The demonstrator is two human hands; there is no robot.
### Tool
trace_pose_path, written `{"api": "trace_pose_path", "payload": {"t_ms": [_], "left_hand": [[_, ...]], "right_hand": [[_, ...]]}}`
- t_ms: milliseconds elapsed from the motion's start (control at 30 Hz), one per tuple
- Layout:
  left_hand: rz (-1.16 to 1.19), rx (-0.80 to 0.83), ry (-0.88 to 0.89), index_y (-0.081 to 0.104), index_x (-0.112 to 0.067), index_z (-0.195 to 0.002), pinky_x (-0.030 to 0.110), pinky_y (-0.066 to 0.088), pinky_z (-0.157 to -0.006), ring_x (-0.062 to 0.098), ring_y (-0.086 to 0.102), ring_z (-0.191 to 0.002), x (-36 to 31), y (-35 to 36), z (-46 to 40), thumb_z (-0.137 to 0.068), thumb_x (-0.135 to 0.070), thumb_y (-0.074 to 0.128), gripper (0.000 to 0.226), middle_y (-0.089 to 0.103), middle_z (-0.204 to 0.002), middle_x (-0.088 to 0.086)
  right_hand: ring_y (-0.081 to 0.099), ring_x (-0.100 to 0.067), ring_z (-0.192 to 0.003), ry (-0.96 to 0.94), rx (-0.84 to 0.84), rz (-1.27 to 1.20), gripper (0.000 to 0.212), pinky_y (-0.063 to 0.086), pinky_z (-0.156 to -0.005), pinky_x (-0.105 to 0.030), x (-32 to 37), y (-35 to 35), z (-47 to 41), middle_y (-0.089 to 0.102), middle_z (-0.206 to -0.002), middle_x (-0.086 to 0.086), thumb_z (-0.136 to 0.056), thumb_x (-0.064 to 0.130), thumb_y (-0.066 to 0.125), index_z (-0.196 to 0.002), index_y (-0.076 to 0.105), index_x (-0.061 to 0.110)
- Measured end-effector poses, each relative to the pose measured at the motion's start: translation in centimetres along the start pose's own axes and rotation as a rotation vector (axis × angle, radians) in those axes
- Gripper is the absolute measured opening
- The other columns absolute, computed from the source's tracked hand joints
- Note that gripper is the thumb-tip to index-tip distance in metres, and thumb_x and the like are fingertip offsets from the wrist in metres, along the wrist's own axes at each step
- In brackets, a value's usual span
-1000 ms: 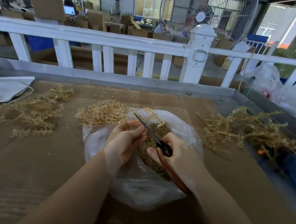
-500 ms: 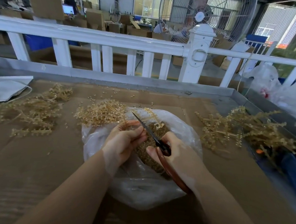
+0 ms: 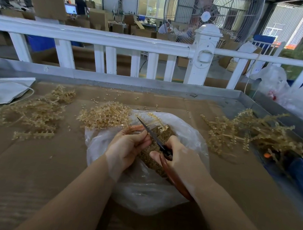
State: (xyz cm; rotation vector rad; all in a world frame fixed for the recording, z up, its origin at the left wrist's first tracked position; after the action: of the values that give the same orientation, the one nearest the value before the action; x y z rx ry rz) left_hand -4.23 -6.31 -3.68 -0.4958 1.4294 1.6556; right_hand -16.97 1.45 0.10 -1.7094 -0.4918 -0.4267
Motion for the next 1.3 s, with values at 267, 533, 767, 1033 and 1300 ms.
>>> {"api": "trace_pose_path", "payload": {"t_ms": [267,533,767,1033,1300], "left_hand": [[0.001,0.005,-0.028,0.057,-0.001,-0.092,0.024,0.057,-0.054,0.013,0.066,-0.053,0.15,-0.05,-0.08,-0.084,0.013,0.053,0.017,0.067,-0.059,0.007],[0.004,0.012,-0.012,0.056,-0.002,-0.096,0.025,0.058,-0.057,0.016,0.067,-0.058,0.33,0.15,-0.19,-0.083,0.013,0.055,0.020,0.067,-0.071,0.010],[0.033,0.086,-0.012,0.050,0.011,-0.126,0.027,0.059,-0.063,0.025,0.068,-0.084,0.30,0.26,0.07,-0.079,0.014,0.055,0.047,0.066,-0.098,0.017],[0.084,0.045,-0.043,0.054,0.009,-0.116,0.026,0.058,-0.062,0.022,0.070,-0.081,0.36,0.04,0.05,-0.078,0.016,0.054,0.038,0.066,-0.099,0.017],[0.077,-0.006,-0.060,0.058,0.008,-0.092,0.024,0.056,-0.052,0.019,0.071,-0.062,0.40,0.02,0.04,-0.084,0.015,0.049,0.014,0.071,-0.068,0.012]], "right_hand": [[0.048,0.007,-0.065,-0.007,-0.024,0.026,0.032,0.033,-0.052,-0.010,-0.18,0.02,0.26,0.049,-0.072,0.018,-0.085,0.060,0.056,-0.090,0.041,0.032],[0.055,-0.003,-0.069,0.036,0.020,-0.113,0.036,0.036,-0.056,-0.015,0.23,-0.03,0.30,0.056,-0.075,0.008,-0.085,0.059,0.055,-0.090,0.040,0.027],[0.057,-0.003,-0.073,0.046,0.047,-0.115,0.037,0.039,-0.060,-0.013,0.50,-0.08,0.15,0.058,-0.080,0.009,-0.087,0.058,0.054,-0.095,0.041,0.025],[0.061,-0.016,-0.084,0.053,0.041,-0.092,0.040,0.049,-0.080,-0.034,0.42,0.17,0.37,0.061,-0.088,0.004,-0.085,0.059,0.055,-0.099,0.040,0.023],[0.059,-0.019,-0.091,0.054,0.046,-0.050,0.044,0.049,-0.086,-0.039,0.40,0.30,0.46,0.060,-0.095,0.000,-0.084,0.061,0.055,-0.101,0.040,0.024]]}}
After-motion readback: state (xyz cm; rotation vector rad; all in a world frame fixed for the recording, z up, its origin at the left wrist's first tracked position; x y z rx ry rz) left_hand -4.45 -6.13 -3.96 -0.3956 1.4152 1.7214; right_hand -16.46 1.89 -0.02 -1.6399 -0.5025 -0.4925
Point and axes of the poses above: each hand's wrist, its own z-axis away from the middle knuckle, its own y-axis out of the palm, x = y × z, the point moved 5 cm from there along -z, towards the middle knuckle
